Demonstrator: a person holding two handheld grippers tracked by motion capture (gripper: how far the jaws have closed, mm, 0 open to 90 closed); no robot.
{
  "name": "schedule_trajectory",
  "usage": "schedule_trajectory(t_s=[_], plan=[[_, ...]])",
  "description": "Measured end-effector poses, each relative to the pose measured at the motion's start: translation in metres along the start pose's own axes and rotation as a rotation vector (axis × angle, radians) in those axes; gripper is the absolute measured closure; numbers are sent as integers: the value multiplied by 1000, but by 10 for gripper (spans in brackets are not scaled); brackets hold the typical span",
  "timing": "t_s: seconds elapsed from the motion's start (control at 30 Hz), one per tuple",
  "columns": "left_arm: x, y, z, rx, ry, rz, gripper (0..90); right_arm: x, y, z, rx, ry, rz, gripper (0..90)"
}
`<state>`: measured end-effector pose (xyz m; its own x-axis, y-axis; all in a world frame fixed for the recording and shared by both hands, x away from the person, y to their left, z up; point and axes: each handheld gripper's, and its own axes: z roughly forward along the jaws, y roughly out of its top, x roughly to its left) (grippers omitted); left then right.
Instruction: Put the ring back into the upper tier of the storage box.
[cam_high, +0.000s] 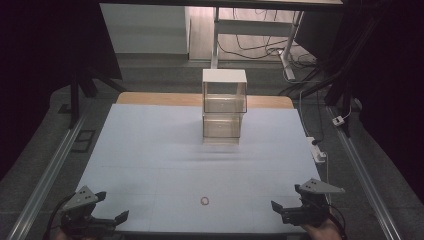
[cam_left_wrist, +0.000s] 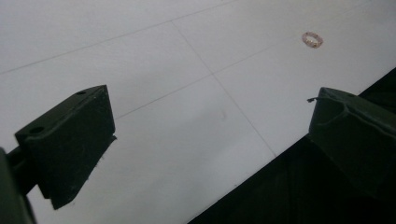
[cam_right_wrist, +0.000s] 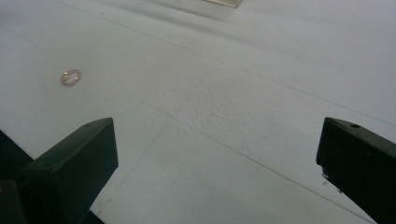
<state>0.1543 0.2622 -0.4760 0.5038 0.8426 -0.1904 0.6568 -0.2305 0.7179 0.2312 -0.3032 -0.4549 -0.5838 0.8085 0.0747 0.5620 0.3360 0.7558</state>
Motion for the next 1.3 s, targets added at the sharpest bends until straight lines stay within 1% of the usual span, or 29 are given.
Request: schedule_trajectory(t_s=[0.07, 0.1, 0.2, 0.3, 0.37, 0.5, 0.63, 0.83, 0.97, 1.13, 1.17, 1.3], plan=[[2, 0, 0, -3, -28, -6, 9, 0, 0, 0, 9, 8, 0, 0], [2, 0, 0, 0, -32, -7, 10, -1, 0, 1, 13, 15, -3, 0], [2, 0, 0, 5, -36, -4, 16, 0, 0, 1, 16, 23, -6, 0], [2, 1, 1, 11, -37, -2, 19, 0, 1, 2, 31, 29, -8, 0], [3, 1, 2, 17, -47, -3, 21, -1, 1, 3, 40, 41, 0, 0], [3, 1, 2, 22, -50, -3, 22, -1, 1, 4, 44, 43, 2, 0], [3, 1, 3, 30, -45, -2, 22, -1, 2, 4, 48, 54, -9, 0], [3, 0, 1, 8, -54, -13, 20, 0, 4, 6, 49, 72, -20, 0], [3, 0, 1, 7, -52, -20, 19, 0, 5, 7, 52, 77, -24, 0], [3, 0, 1, 11, -50, -19, 19, 2, 8, 10, 40, 110, -47, 0], [2, 0, 2, 13, -47, -18, 19, 3, 8, 10, 33, 113, -50, 0], [2, 1, 2, 16, -42, -20, 16, 5, 11, 12, 35, 124, -61, 0]])
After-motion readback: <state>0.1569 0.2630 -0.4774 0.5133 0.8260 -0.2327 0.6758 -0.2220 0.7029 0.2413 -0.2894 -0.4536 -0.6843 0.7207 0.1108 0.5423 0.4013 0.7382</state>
